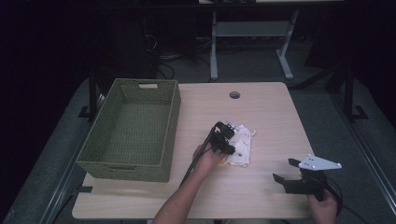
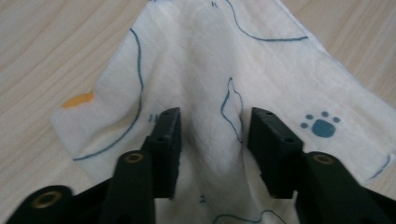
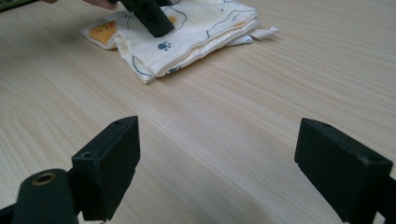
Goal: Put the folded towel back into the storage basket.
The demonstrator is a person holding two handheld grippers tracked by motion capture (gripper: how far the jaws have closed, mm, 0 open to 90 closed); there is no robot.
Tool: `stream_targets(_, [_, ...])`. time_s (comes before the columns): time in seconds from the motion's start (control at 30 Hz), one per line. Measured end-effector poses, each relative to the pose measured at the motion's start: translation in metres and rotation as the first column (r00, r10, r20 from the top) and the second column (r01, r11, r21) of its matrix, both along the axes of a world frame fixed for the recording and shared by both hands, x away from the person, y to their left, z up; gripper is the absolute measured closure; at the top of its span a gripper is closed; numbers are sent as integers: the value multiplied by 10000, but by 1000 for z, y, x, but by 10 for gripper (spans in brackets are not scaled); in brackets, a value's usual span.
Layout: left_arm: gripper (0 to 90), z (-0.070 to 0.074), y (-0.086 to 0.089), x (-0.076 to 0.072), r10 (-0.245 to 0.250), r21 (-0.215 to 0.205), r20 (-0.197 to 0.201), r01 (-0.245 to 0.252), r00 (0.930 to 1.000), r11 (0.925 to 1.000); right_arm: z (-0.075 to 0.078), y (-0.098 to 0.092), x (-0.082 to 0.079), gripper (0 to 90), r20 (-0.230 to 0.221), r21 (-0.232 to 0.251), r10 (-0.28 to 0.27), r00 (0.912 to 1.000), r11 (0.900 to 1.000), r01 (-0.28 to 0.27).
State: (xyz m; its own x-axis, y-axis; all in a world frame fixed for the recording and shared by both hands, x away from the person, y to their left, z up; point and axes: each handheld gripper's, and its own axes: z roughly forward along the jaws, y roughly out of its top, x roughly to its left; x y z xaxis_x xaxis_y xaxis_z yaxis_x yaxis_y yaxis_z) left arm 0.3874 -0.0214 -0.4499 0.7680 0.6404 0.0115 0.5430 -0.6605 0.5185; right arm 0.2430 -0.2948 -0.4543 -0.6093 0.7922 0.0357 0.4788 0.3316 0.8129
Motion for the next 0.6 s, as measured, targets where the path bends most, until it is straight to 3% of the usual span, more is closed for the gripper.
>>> stream_targets(0.2, [722,2,5,-3,-246,111,-221,248,9995,9996,0,3,-1,138,21,-95,102,9999,9999,-102])
stream_targets(0.37, [786,3,13,-6,-319,-31,-510,318,9982,9995,-1,2,0,138,-8,-115,101,9999,9999,-101])
stream_targets(0.6, [810,6,31,-7,-508,-851,-1566,378,9864,9957,-1,4,-2,138,-11,-118,111,9999,9999,-111])
